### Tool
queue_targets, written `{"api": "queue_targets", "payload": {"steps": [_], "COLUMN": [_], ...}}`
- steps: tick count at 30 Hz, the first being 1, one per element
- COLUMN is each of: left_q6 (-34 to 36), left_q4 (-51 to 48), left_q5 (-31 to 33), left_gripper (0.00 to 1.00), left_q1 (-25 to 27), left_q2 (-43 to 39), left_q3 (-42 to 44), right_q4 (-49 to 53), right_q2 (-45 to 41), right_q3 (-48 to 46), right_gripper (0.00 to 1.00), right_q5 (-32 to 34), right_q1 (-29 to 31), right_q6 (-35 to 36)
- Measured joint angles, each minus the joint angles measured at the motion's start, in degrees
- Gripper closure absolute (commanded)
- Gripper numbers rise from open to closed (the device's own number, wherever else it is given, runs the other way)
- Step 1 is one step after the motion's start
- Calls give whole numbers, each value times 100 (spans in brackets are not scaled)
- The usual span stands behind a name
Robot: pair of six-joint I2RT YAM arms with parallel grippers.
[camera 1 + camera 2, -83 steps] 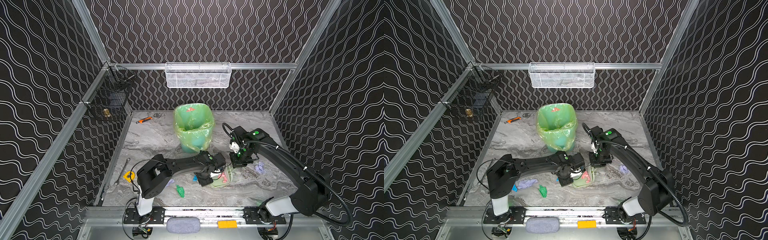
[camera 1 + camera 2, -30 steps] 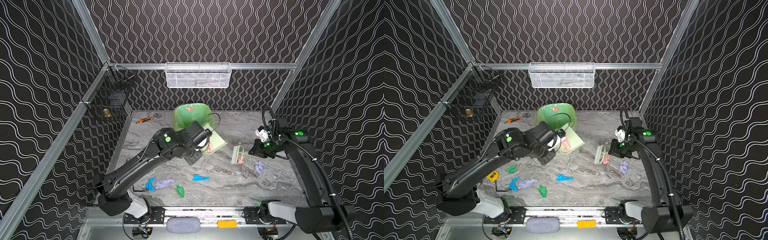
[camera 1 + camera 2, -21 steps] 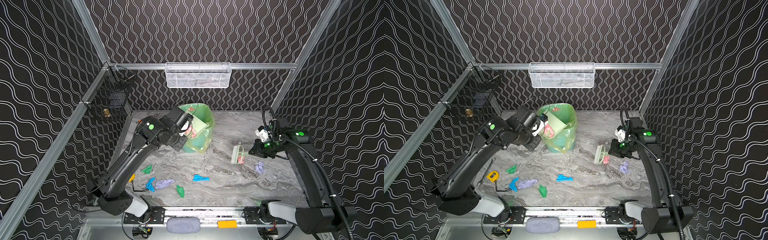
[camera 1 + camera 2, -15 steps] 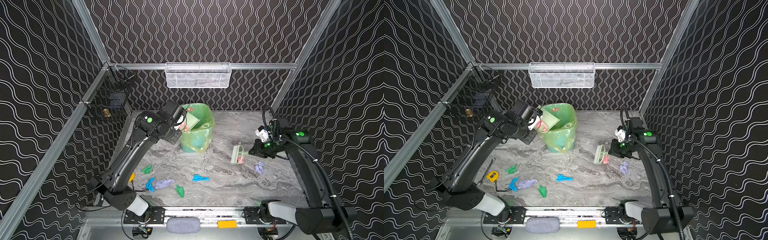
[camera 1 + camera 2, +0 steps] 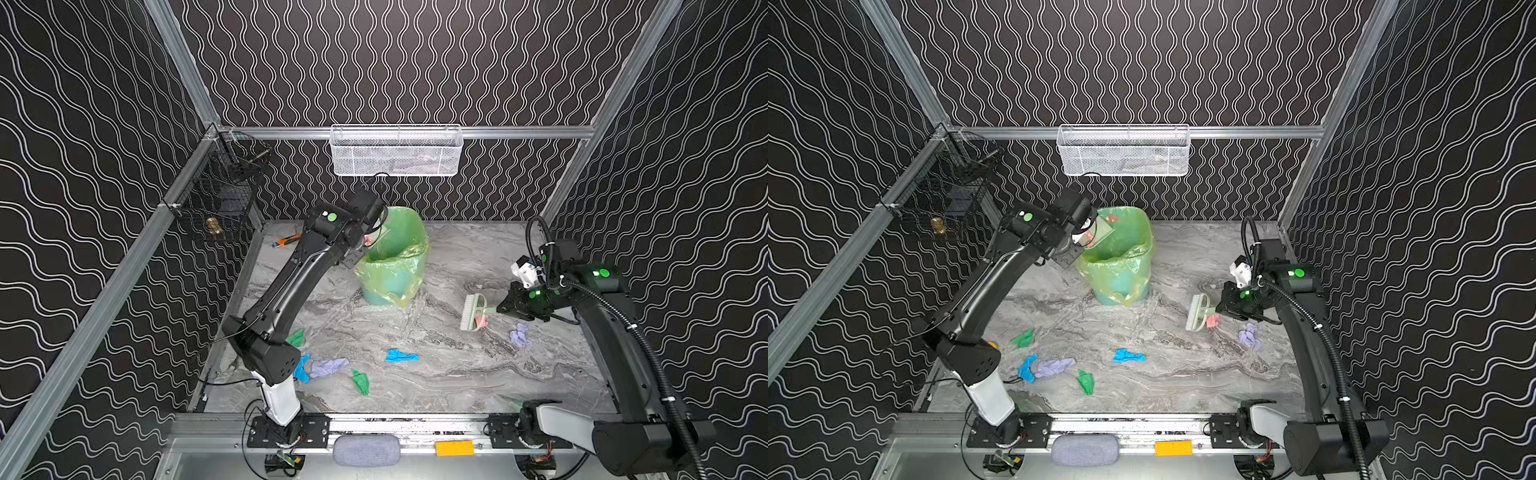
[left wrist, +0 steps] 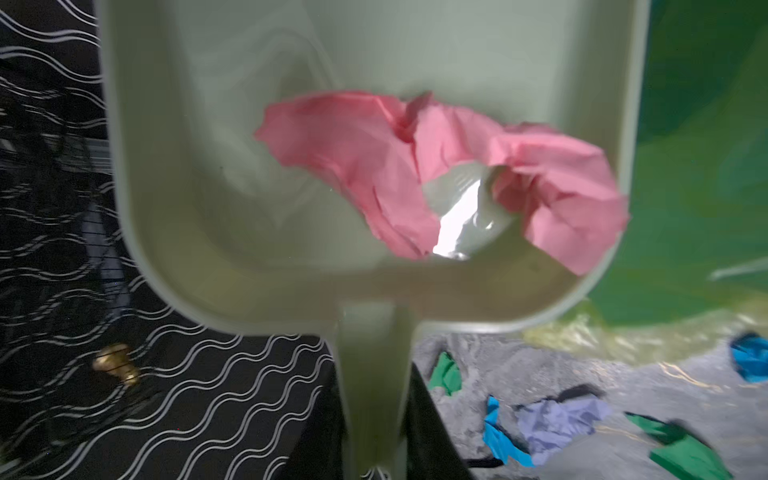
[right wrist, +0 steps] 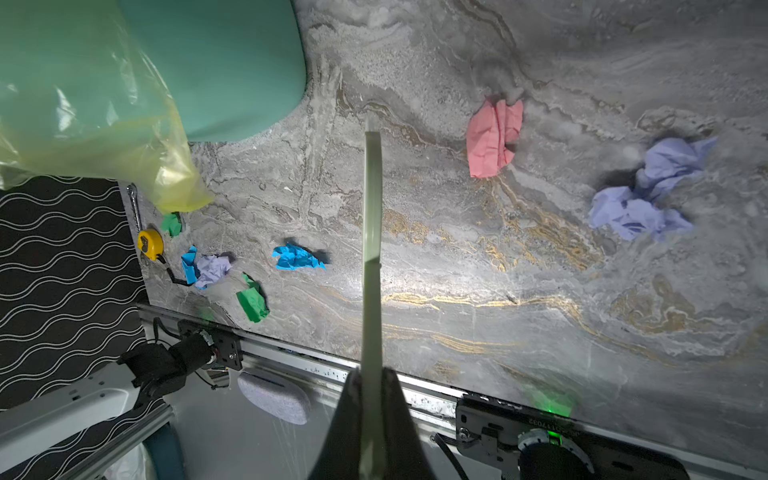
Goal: Sweep away the paper scraps from the table
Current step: 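Tip the dustpan over the bin with the left gripper to drop the pink scrap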
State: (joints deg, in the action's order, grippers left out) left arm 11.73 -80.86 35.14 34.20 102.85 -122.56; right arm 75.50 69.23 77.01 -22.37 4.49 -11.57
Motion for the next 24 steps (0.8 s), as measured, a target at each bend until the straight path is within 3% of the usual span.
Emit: {"api": "queue_targets", "payload": {"steps": [6, 14, 19, 24], "left_q6": [807, 2251, 2944, 3204], "left_q4": [422, 1576, 2199, 2500], "left_q5": [1016, 2199, 2599, 2769], "left_gripper": [99, 100, 100, 100], "left_q1": [323, 675, 861, 868], "left_q2": [111, -173, -249, -363], "left_q3": [125, 1176, 1486, 1733], "right_q4": [68, 142, 203, 223], "right_q2": [-72, -219, -382, -450], "right_q3": [9, -17, -114, -146], "right_gripper": [100, 100, 100, 100], "right_q5": [-57, -61, -61, -59], "right_q1": [2, 2, 2, 2], "right_q6": [-83, -81, -81, -81]}}
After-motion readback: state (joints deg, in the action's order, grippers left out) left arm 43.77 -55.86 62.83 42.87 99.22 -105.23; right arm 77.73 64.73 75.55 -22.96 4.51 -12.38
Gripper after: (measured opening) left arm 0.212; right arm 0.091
